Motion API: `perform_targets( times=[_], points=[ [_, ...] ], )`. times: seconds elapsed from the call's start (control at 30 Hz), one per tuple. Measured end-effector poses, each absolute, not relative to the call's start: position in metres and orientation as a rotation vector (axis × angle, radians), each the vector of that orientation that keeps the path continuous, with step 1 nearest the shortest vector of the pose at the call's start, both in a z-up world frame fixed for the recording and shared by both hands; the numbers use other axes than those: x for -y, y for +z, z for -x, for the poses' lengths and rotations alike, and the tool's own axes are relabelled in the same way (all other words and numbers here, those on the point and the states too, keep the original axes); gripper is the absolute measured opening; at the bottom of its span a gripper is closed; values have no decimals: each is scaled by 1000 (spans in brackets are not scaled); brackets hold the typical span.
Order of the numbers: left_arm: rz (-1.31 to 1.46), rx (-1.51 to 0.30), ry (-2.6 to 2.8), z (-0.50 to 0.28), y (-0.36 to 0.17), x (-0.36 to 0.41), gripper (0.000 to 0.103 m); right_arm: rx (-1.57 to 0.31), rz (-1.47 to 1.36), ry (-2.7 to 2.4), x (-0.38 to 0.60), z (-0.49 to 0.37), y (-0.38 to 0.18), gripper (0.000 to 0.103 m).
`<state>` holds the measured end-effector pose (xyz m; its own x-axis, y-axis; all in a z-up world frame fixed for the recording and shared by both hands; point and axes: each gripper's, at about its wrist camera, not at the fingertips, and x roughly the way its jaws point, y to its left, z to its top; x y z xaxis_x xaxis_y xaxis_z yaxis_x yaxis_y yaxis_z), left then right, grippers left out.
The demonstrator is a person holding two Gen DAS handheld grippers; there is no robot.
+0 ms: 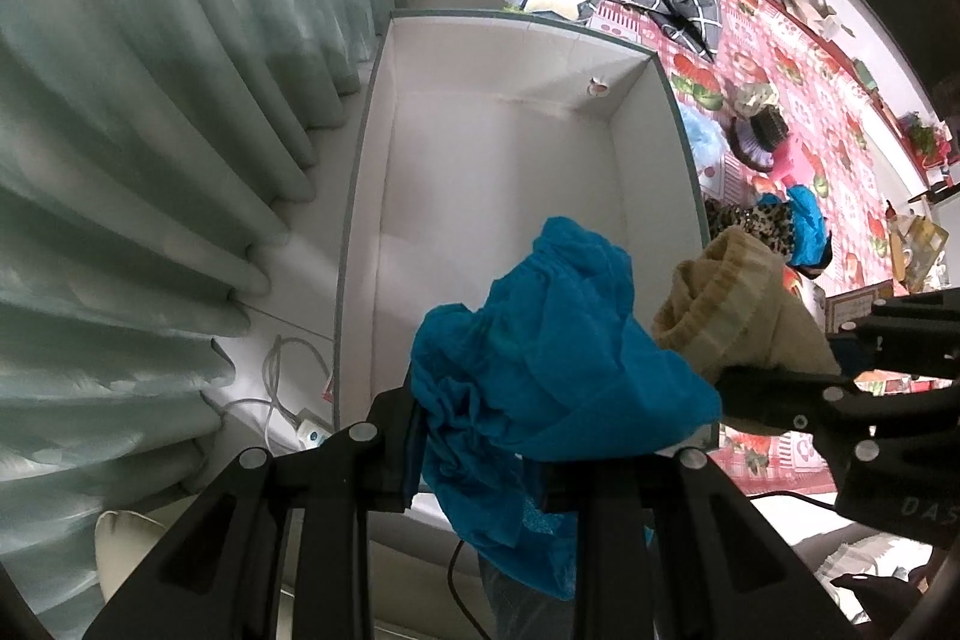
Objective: Organize soft objects
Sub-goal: 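Carry the blue cloth and beige sock over the open white box with both tools, then open both tools to drop the cloth and sock into the box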
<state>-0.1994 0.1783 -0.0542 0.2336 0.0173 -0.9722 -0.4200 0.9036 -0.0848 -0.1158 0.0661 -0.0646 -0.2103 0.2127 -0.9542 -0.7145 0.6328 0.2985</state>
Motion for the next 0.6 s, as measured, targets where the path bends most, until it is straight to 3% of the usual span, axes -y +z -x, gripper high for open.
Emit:
perform_targets(
  times=[0.43, 0.53, 0.6],
  points=[
    [376, -1317, 307, 197, -57, -178, 31, -1566, 430, 906, -72, 116, -69, 24],
    [376, -1309, 305, 197, -55, -177, 44, -1561, 428, 912, -73, 116, -67, 24],
    [372, -1306, 311, 196, -53, -175, 62, -1559, 418, 916, -74, 115, -65, 25]
  ],
)
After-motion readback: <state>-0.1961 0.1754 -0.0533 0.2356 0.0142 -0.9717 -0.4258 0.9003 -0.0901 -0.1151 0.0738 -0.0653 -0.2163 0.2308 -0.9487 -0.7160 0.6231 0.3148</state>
